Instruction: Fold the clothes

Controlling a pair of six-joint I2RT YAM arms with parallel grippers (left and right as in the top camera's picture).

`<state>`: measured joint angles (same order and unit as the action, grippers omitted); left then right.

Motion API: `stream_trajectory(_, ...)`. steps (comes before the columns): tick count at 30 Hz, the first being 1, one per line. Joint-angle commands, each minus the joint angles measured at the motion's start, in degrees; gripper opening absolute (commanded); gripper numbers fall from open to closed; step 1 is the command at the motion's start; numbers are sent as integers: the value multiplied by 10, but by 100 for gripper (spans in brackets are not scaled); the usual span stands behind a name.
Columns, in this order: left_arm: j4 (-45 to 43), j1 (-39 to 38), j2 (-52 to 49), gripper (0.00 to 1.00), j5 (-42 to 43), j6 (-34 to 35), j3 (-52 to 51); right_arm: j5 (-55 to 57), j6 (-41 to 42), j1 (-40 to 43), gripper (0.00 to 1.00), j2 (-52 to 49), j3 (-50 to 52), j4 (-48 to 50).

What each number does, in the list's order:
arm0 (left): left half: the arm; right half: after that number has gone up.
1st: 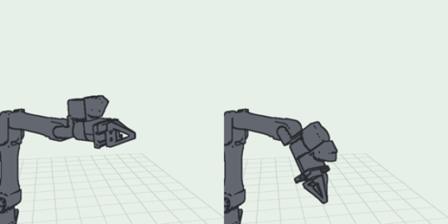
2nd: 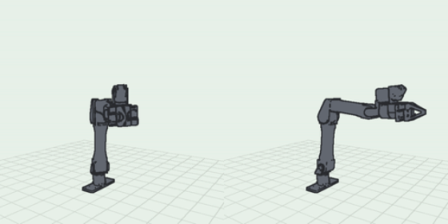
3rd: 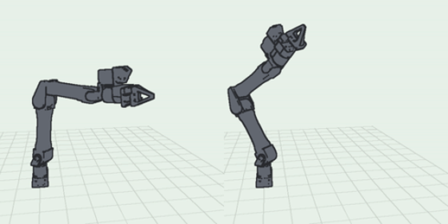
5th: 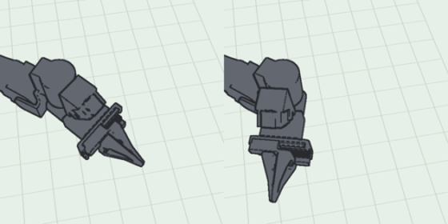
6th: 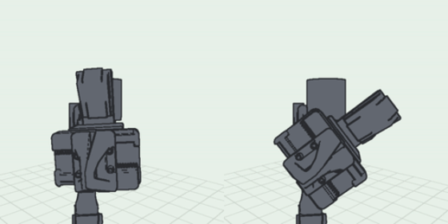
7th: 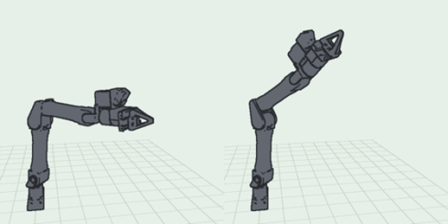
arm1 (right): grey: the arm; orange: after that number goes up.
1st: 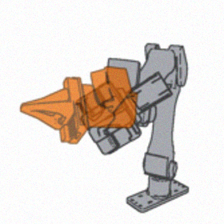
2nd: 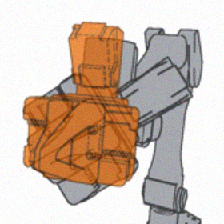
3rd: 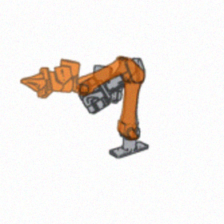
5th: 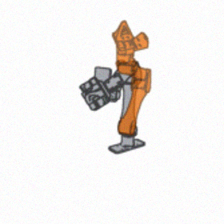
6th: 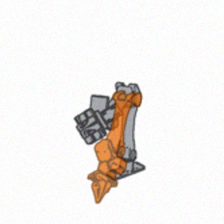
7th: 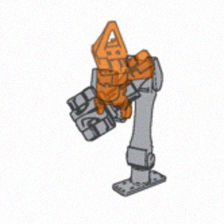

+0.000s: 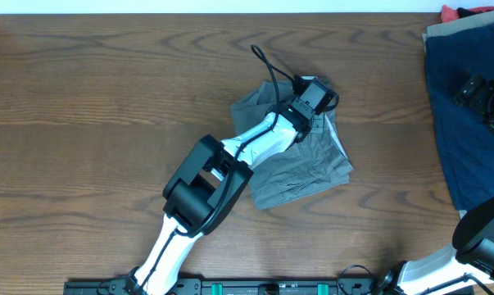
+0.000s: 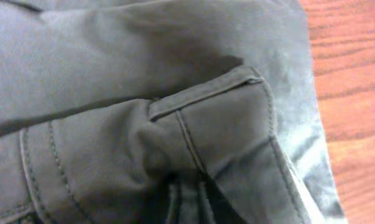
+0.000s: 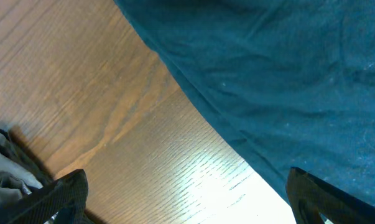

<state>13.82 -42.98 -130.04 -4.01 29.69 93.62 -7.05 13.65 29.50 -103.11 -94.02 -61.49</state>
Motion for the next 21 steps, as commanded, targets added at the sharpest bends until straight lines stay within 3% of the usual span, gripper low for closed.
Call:
stream_trajectory(1, 20, -5, 62, 29, 19, -24, 2, 0, 7, 2, 99, 1, -3, 0)
stream_trajectory(3, 35, -6, 98, 34, 55, -24, 2, 0, 7, 2, 99, 1, -3, 0)
stream_trajectory(9, 118, -19, 148, 35, 134, -20, 1, 0, 7, 2, 99, 1, -3, 0)
stream_trajectory(15, 188, -52, 119, 37, 146, -9, 0, 0, 7, 2, 99, 1, -3, 0)
stream_trajectory(21, 182, -82, 59, 41, 184, -9, 0, 0, 7, 2, 99, 1, -3, 0)
